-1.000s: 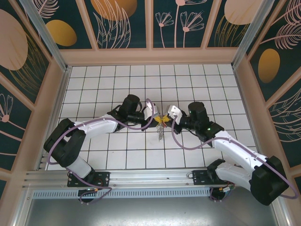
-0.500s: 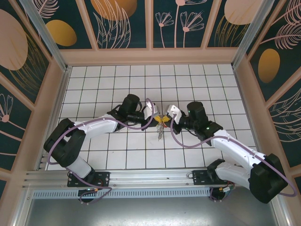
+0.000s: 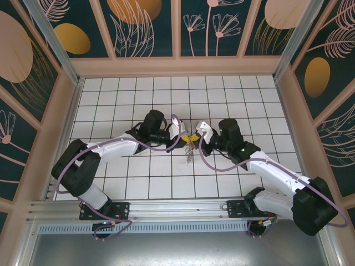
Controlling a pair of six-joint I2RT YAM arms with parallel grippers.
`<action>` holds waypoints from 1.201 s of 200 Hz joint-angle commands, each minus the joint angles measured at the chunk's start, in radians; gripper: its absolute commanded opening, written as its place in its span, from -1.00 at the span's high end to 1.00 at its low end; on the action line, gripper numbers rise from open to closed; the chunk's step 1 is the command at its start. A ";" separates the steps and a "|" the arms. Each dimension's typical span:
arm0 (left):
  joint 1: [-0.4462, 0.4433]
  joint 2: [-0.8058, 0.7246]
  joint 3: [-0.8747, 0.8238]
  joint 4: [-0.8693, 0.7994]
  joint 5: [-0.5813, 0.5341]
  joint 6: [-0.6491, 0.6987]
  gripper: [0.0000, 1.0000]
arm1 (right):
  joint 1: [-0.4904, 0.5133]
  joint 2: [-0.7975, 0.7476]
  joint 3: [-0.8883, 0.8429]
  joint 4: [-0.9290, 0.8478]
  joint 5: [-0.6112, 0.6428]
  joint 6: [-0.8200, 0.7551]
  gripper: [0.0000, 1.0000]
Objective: Put the keys on the keyring
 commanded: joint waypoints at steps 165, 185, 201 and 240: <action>-0.008 -0.019 -0.005 0.036 -0.011 0.006 1.00 | 0.009 -0.010 0.025 0.037 0.147 0.138 1.00; -0.008 -0.024 -0.016 0.053 -0.023 -0.002 1.00 | 0.009 -0.016 0.020 0.042 0.151 0.147 1.00; -0.007 -0.028 -0.023 0.064 -0.032 -0.004 1.00 | 0.009 -0.018 0.017 0.033 0.159 0.147 1.00; -0.008 -0.034 -0.062 0.114 -0.062 -0.024 1.00 | 0.009 -0.023 0.015 0.039 0.195 0.164 1.00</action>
